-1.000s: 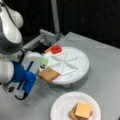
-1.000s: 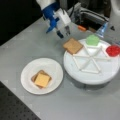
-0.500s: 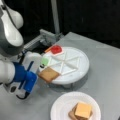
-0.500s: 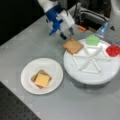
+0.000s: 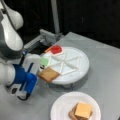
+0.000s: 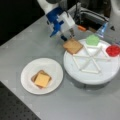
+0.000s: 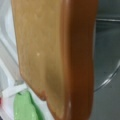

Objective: Ingredient selection for cheeseburger or sandwich

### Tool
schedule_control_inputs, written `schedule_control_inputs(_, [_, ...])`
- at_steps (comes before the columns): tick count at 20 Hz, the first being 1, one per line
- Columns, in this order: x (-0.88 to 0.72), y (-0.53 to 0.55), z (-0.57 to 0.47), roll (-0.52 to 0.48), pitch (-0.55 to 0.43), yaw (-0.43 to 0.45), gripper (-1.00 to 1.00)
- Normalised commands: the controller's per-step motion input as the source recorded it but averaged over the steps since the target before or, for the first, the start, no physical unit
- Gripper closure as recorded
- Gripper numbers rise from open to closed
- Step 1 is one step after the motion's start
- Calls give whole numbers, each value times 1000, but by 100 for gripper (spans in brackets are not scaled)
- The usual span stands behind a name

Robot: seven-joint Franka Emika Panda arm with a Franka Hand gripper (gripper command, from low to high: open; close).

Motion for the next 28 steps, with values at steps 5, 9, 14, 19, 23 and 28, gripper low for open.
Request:
schedule_control_inputs(5, [69,-45,-129,165,-131,-66,-100])
schedule_control_inputs(9, [77,-13,-78,134,-121,-57,-100])
schedule_control_inputs(14, [107,26,-82,108,-120,-57,-100])
schedule_control_inputs(19, [130,23,-98,83,-116,-62,-100])
schedule_control_inputs(23, [119,-15,-88,62,-106,-47,-100])
schedule_control_inputs(28, [109,-51,-78,52,-103,-29,100])
